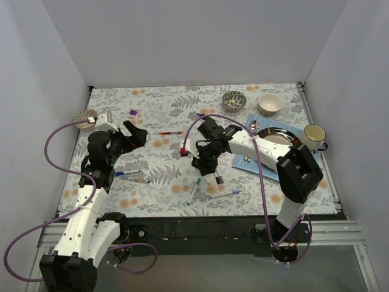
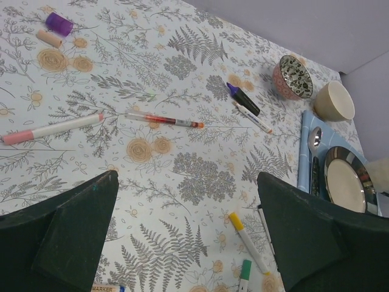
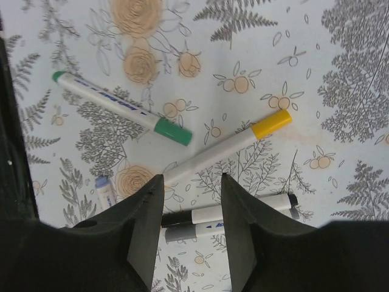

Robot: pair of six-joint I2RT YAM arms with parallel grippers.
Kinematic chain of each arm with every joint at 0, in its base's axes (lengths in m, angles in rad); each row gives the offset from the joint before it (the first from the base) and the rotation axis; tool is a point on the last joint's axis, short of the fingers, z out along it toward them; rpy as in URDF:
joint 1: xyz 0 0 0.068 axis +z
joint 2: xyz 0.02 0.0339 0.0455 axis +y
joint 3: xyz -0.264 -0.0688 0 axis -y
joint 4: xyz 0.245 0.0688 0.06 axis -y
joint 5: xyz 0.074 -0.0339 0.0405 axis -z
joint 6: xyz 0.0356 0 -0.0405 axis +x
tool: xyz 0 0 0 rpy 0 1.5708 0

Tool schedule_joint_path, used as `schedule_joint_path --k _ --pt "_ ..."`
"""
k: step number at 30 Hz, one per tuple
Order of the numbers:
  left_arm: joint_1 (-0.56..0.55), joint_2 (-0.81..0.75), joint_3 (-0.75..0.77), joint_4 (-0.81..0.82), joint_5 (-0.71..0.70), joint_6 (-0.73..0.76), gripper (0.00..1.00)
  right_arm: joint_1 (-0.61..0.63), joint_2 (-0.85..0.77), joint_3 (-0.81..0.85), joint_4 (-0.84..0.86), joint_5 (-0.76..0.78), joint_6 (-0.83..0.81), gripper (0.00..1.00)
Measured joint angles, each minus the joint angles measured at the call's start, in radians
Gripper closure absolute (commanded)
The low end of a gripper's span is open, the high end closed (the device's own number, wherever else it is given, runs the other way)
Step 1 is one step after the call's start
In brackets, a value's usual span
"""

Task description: Open the pen caps

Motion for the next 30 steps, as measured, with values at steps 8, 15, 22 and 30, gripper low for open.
schedule_joint_path --k 8,15,22,30 --pt "0.000 -0.001 0.000 -0.004 -0.008 0.003 0.02 0.066 0.066 -0.008 0.054 0.191 0.172 0.48" --pt "0.000 -0.001 0.000 -0.004 -0.010 0.003 0.02 0.072 0.118 -0.008 0.055 0.252 0.216 0.47" --pt "0.000 -0.001 0.000 -0.004 -0.011 0.003 0.02 0.074 0.151 -0.005 0.055 0.291 0.225 0.51" --pt "0.000 -0.001 0.000 -0.004 -0.011 0.003 0.02 0.075 0.181 0.034 0.055 0.335 0.254 0.65"
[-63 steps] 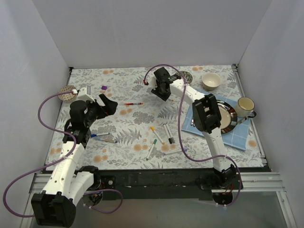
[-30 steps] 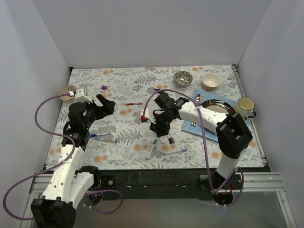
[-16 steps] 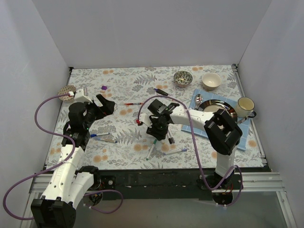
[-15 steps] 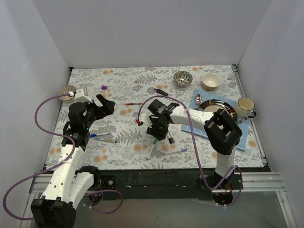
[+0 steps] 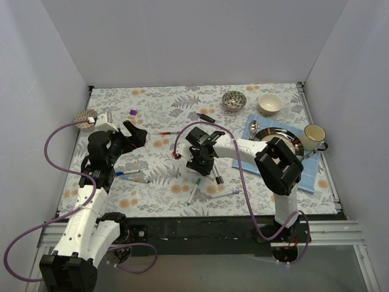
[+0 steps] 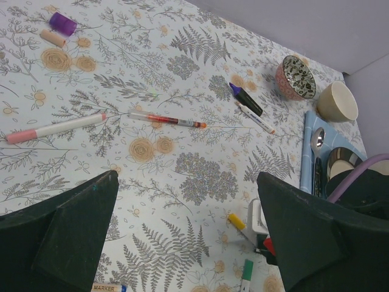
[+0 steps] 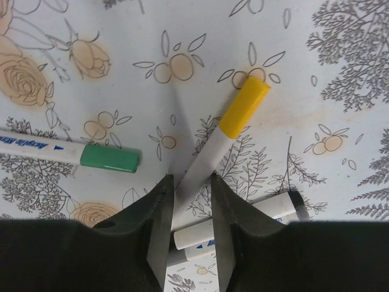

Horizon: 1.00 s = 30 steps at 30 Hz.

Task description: Open the pen caps

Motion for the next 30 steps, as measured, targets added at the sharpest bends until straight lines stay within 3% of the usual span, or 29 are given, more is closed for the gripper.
schedule_joint_path --k 11,19,23,30 --pt "0.000 0.000 0.000 0.000 0.000 0.000 0.02 -0.010 0.090 0.129 -0.008 0.034 0.043 0.99" --pt "0.000 0.004 0.000 0.002 0.017 -0.002 0.02 -0.100 0.145 0.208 -0.009 -0.097 0.062 0.99" --pt "0.000 0.029 -0.004 0.024 0.092 -0.031 0.02 -0.149 0.151 0.217 -0.019 -0.213 0.066 0.99" --pt "-0.001 0.130 -0.176 0.276 0.343 -0.291 0.02 -0.190 0.114 0.211 -0.035 -0.392 0.074 0.99"
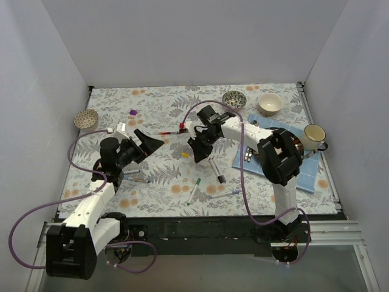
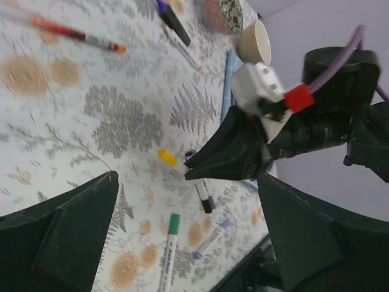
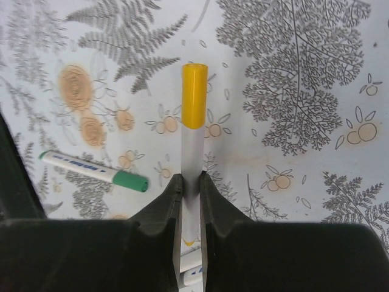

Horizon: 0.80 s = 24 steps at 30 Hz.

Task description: Open the pen caps

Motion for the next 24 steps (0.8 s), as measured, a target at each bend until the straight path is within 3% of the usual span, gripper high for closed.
schedule_joint_path --k 8,15,24 --pt "-0.068 0.143 -0.140 0.297 0.100 -0.288 0.14 -0.052 -0.075 -0.003 -0.002 -0.237 0.023 0.99" --pt "-0.188 0.261 -0.126 0.460 0.088 -0.352 0.22 -0.065 -0.075 -0.033 0.000 -0.390 0.046 0.99" --pt "-0.283 0.328 -0.089 0.474 0.021 -0.344 0.37 -0.066 -0.078 -0.086 0.024 -0.470 0.067 0.99"
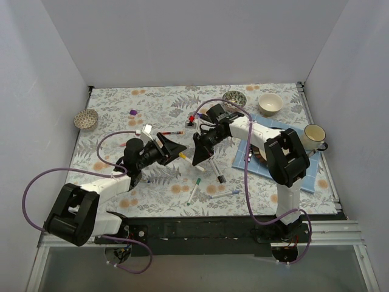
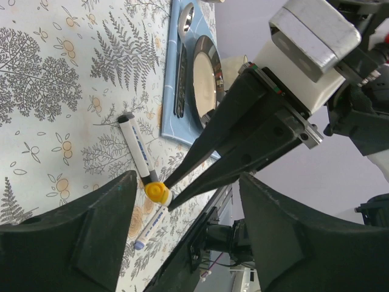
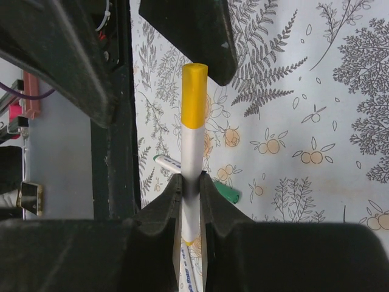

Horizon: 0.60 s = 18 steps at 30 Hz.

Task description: Open the pen caps

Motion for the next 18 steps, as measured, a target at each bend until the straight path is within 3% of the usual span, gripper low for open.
schedule_joint_path --k 14,18 --pt "-0.064 0.039 0.052 -0.014 -0.048 0.040 0.54 -0.031 -0.018 -0.018 0.034 -0.065 0.029 0.99" --pt "-0.078 0.050 0.063 -0.017 -0.063 0.050 0.72 -0.040 -0.020 -0.035 0.050 -0.084 0.039 0.99"
